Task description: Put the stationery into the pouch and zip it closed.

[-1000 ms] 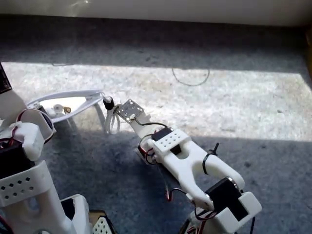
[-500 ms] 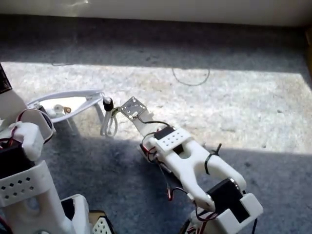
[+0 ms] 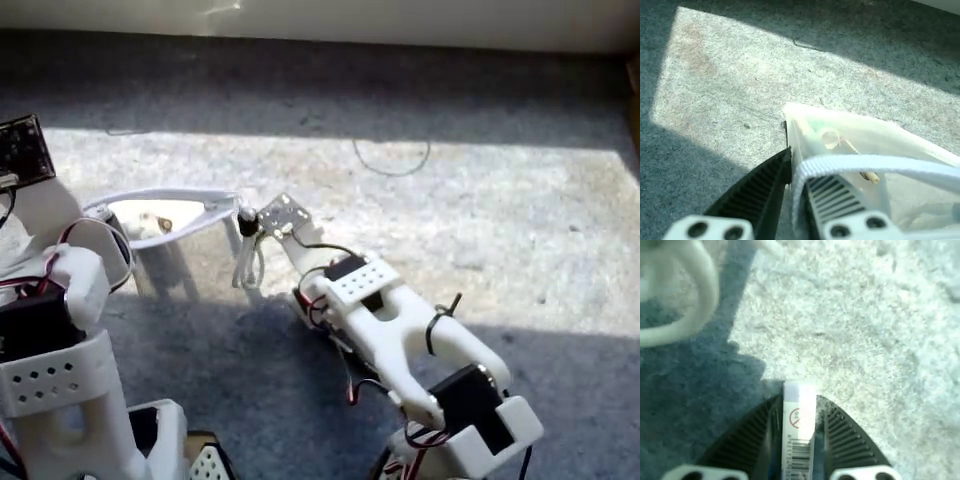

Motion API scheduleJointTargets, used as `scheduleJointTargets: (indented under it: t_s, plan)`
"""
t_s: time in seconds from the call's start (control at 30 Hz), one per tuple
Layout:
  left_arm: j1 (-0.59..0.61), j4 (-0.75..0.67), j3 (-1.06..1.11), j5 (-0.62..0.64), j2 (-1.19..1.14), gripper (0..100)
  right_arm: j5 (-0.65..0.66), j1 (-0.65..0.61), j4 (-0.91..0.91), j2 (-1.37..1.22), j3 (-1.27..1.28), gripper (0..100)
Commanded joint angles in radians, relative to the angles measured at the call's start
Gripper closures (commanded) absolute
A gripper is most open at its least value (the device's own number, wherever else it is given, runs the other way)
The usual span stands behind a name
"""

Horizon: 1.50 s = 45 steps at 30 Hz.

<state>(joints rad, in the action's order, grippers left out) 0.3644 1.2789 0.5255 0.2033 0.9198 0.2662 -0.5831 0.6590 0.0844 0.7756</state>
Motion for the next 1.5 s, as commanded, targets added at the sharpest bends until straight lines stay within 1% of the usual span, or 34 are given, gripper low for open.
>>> scheduleJointTargets:
  t_s: [0.0, 0.17, 0.33, 0.4, 0.53, 0.6, 0.7, 0.9, 1.07, 1.13, 1.23, 1.33, 1.47]
  plan:
    - [-0.082, -0.023, -0.021, -0.023, 0.039, 99, 0.002, 0.044, -0.015, 0.122, -0.002, 94.7]
    - [-0.131, -0.021, -0.022, -0.023, 0.039, 99, 0.002, 0.122, -0.016, 0.249, 0.008, 94.7]
    - [-0.206, 0.005, -0.031, -0.028, 0.041, 99, 0.002, 0.183, -0.019, 0.254, 0.013, 94.7]
    - [-0.246, 0.008, -0.041, -0.054, 0.041, 99, 0.000, 0.186, -0.019, 0.246, 0.013, 94.7]
    - [-0.348, 0.028, -0.045, -0.095, 0.038, 99, -0.097, 0.186, -0.019, 0.234, 0.013, 94.7]
    - [-0.367, 0.032, -0.044, -0.100, 0.036, 99, -0.117, 0.193, -0.019, 0.231, 0.013, 94.7]
    - [-0.352, 0.031, -0.045, -0.098, 0.031, 99, -0.126, 0.206, -0.019, 0.231, 0.012, 94.7]
    - [-0.343, 0.028, -0.039, -0.097, 0.031, 99, -0.221, 0.220, -0.091, 0.231, 0.016, 94.7]
    - [-0.341, 0.032, -0.038, -0.095, 0.030, 99, -0.262, 0.220, -0.097, 0.239, 0.016, 94.7]
    - [-0.321, 0.029, -0.038, -0.094, 0.030, 99, -0.279, 0.220, -0.097, 0.240, 0.015, 94.7]
    - [-0.263, 0.026, -0.038, -0.046, 0.030, 99, -0.302, 0.220, -0.096, 0.240, 0.012, 94.7]
    - [-0.220, 0.026, -0.038, -0.041, 0.030, 99, -0.319, 0.220, -0.096, 0.240, 0.012, 94.7]
    - [-0.213, 0.026, -0.016, -0.041, 0.030, 99, -0.324, 0.220, -0.094, 0.240, 0.012, 94.7]
